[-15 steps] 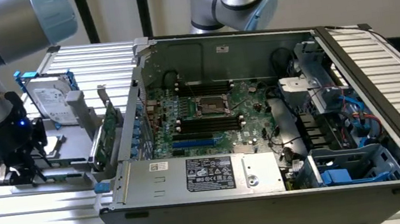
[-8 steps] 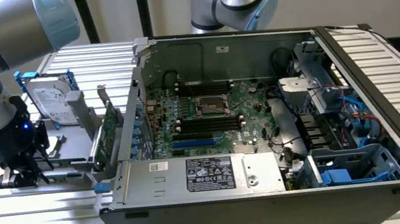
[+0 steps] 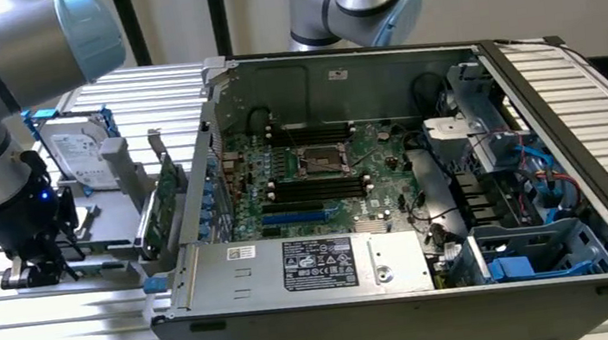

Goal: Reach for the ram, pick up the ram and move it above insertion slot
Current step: 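Pick up the ram and move it above insertion slot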

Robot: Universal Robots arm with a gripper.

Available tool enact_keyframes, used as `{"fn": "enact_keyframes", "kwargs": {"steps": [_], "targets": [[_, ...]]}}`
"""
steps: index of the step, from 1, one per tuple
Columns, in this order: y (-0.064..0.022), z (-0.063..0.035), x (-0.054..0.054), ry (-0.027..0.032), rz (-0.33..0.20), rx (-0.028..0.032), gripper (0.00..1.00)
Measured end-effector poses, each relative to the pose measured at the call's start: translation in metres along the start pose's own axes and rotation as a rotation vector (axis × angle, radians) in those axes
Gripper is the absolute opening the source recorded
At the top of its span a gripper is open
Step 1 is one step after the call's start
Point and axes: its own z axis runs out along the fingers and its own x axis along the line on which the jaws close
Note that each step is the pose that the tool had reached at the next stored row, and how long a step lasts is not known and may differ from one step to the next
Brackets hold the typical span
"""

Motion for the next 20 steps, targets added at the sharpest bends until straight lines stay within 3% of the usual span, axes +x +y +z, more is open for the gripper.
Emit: {"fn": "enact_keyframes", "kwargs": {"steps": [20], "targets": [[-0.0016,0.0094,-0.0068,0.0,0.0,0.0,0.36]]}}
